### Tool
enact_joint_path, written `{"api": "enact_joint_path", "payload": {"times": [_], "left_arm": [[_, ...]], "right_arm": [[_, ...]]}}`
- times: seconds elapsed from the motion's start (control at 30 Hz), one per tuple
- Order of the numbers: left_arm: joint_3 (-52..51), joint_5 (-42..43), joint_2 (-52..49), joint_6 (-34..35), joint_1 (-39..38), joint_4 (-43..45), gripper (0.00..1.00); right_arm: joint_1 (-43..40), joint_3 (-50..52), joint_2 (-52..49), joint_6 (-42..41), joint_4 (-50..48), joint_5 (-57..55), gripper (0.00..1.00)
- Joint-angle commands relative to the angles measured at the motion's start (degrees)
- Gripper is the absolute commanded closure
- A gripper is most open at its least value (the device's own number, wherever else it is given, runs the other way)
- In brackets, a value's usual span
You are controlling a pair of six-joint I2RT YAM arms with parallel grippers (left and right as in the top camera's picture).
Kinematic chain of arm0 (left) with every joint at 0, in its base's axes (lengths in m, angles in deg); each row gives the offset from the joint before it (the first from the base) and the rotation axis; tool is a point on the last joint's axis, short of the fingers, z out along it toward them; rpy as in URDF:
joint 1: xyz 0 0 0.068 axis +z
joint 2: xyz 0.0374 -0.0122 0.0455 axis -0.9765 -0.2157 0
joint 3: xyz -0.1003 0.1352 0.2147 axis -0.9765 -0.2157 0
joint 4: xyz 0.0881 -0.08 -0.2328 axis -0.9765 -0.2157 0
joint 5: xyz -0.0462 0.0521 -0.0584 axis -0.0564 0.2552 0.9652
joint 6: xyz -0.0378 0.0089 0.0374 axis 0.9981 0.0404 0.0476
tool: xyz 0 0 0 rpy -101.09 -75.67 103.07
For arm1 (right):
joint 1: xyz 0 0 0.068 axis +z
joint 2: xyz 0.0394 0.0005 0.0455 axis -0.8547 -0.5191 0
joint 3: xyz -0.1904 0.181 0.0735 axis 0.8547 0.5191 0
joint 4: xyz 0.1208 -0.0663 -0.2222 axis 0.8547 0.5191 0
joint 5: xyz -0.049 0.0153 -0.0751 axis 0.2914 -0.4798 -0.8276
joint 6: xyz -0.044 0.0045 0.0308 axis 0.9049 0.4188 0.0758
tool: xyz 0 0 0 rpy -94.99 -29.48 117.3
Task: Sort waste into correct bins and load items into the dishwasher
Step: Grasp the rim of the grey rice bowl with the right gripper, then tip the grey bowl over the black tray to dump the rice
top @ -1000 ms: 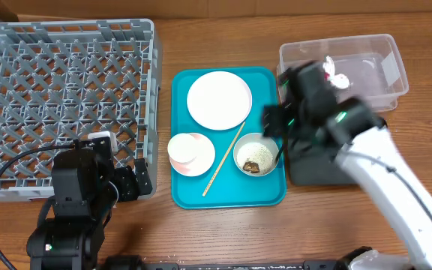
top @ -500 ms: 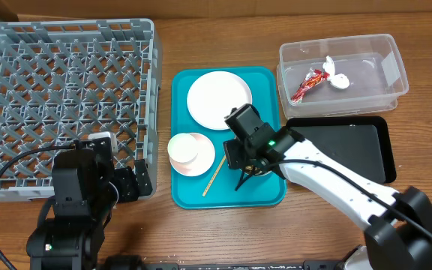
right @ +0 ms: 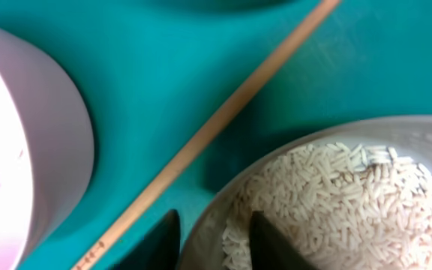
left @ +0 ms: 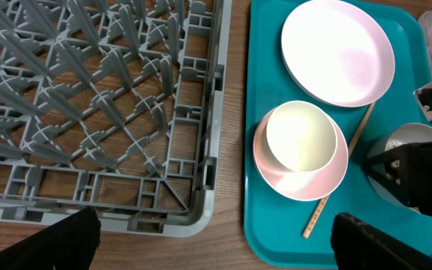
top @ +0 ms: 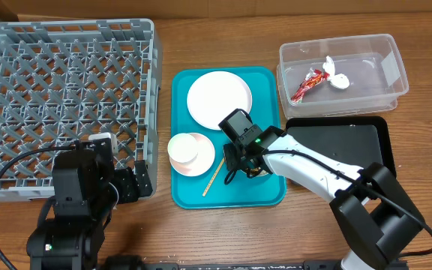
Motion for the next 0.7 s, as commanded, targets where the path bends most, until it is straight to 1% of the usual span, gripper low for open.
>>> {"api": "enact_joint_path", "payload": {"times": [0.0,0.17,0.3,0.47,0.57,0.67], "left_arm": [[1.4,0.6,0.1,0.0,0.5,0.0,0.00],[1.4,0.6,0.1,0.0,0.5,0.0,0.00],[1.4,0.6,0.1,0.0,0.5,0.0,0.00],[1.4,0.6,0.1,0.0,0.5,-0.2,0.00],[1.4,0.6,0.1,0.0,0.5,-0.2,0.00],[1.4,0.6,0.1,0.0,0.5,-0.2,0.00]], "right_arm": [[0.2,-0.2,0.4,-0.7,0.1,-0.9,0.81],[0.2,-1.5,0.4,-0.7,3.2,-0.8,0.90],[0.2,-5.1,1.5,-0.7,9.0,-0.8,0.96],[0.1,-11.8,6.1,-0.6,15.5,-0.8,0.96],[-0.3,-14.9,9.8,-0.6,17.6,-0.8,0.96],[-2.0,-15.6,13.2,-0.7,18.1,-0.2,0.96]]}}
